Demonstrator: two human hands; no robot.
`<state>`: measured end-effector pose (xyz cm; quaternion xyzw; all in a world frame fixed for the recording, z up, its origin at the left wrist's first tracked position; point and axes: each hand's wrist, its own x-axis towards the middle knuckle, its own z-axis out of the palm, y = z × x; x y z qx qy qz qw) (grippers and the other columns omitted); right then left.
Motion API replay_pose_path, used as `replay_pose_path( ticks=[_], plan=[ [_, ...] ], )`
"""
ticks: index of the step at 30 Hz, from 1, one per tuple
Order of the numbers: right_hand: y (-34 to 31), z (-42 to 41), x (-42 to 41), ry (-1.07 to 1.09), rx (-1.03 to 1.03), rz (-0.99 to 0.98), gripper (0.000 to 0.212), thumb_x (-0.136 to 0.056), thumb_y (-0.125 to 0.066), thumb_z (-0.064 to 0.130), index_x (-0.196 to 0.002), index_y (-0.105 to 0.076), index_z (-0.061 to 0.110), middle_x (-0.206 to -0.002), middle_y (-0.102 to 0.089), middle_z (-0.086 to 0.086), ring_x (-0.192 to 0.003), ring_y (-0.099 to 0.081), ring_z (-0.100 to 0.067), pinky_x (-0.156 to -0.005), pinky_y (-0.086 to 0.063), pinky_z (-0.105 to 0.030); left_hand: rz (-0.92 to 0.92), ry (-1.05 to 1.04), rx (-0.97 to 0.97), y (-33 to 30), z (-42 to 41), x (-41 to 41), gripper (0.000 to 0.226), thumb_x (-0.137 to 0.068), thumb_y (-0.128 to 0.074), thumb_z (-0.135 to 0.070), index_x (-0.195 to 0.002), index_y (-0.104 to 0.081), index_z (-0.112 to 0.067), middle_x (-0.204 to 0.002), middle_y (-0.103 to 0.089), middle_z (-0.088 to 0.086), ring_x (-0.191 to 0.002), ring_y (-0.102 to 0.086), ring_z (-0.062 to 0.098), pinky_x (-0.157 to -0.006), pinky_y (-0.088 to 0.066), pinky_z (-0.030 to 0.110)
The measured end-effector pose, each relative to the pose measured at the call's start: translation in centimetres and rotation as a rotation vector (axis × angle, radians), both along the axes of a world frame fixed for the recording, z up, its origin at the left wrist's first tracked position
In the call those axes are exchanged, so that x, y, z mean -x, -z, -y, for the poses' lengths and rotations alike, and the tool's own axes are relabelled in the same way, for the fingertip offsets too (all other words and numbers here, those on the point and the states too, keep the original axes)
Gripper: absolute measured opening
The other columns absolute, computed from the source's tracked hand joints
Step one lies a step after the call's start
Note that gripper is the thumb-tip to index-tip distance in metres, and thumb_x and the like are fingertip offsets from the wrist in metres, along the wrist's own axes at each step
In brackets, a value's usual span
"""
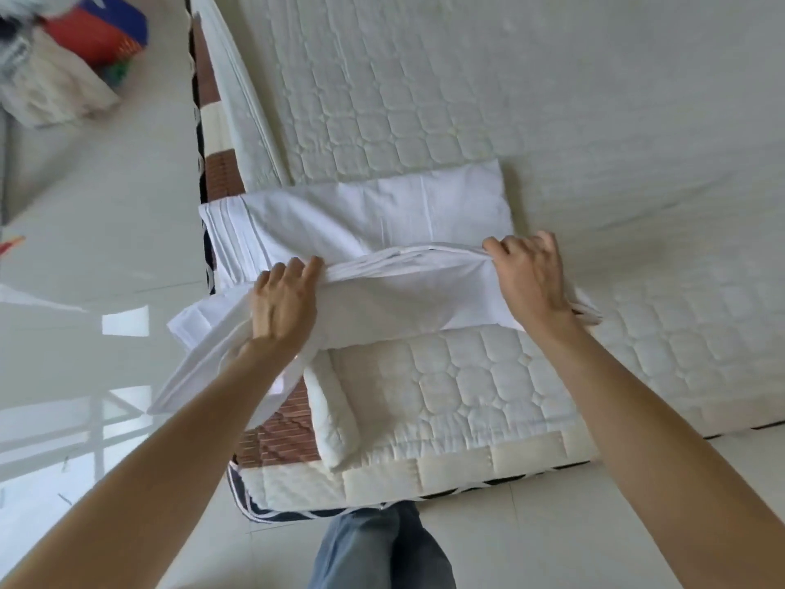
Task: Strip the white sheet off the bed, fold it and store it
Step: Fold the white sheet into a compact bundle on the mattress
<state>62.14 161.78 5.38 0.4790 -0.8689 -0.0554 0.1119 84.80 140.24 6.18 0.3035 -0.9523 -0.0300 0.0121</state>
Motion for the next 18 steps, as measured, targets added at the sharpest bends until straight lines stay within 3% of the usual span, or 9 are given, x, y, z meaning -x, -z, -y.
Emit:
replay_pose_path(
  ticks=[2,4,8,12,15,18],
  plan=[
    [-0.2,2.5,1.9,0.024,-0.095,-0.031,0.032,-0.069,-0.040,-0.002,-0.085,-0.061,0.016,-0.059,-0.054,-0.004,-0.055,-0.055,-0.025,-0.076,-0.028,-0.036,0.021,0.097,0.040,0.3,3.4,2.4,0.026,-0.083,-0.051,0.000,-0.107,-0.056,-0.011,-0.088,-0.061,0.013,-0.079,-0.058,0.031,-0.069,-0.042,0.039],
    [-0.1,5.3,3.6,0.037,-0.166,-0.054,0.026,-0.066,-0.050,-0.003,-0.079,-0.061,0.017,-0.057,-0.055,-0.004,-0.055,-0.055,-0.025,-0.078,-0.027,-0.038,0.084,0.138,0.023,0.8,6.6,4.9,0.026,-0.087,-0.049,-0.003,-0.109,-0.056,-0.012,-0.092,-0.062,0.013,-0.083,-0.059,0.031,-0.071,-0.042,0.039],
    [1.7,11.8,7.0,0.021,-0.279,-0.114,0.024,-0.055,-0.065,-0.001,-0.068,-0.063,0.019,-0.053,-0.051,-0.002,-0.058,-0.052,-0.024,-0.089,-0.029,-0.043,0.364,0.073,-0.011,3.1,12.3,9.8,0.032,-0.093,-0.040,-0.010,-0.120,-0.053,-0.020,-0.112,-0.062,0.005,-0.105,-0.056,0.027,-0.084,-0.039,0.036],
    [5.6,15.5,8.8,-0.040,-0.383,-0.074,0.020,-0.060,-0.069,0.006,-0.075,-0.065,0.019,-0.058,-0.054,0.000,-0.071,-0.057,-0.023,-0.102,-0.038,-0.050,0.523,0.052,0.023,6.3,14.8,12.8,0.039,-0.091,-0.044,-0.010,-0.128,-0.047,-0.023,-0.125,-0.056,0.004,-0.118,-0.048,0.024,-0.097,-0.031,0.037],
    [8.9,15.6,10.5,0.013,-0.192,0.032,0.037,-0.070,-0.075,0.018,-0.105,-0.064,0.016,-0.096,-0.062,-0.007,-0.104,-0.056,-0.026,-0.107,-0.028,-0.056,0.497,0.174,-0.138,7.9,15.6,15.0,0.050,-0.091,-0.051,-0.028,-0.139,-0.036,-0.025,-0.138,-0.045,0.006,-0.128,-0.038,0.025,-0.105,-0.028,0.041],
    [10.3,12.5,11.1,0.163,0.168,0.209,0.049,-0.082,-0.065,0.025,-0.126,-0.051,0.012,-0.126,-0.052,-0.013,-0.122,-0.042,-0.030,-0.108,-0.024,-0.052,0.448,0.362,-0.297,7.8,15.8,16.8,0.056,-0.092,-0.049,-0.044,-0.142,-0.032,-0.026,-0.141,-0.042,0.003,-0.130,-0.036,0.023,-0.105,-0.029,0.038]
  ],
)
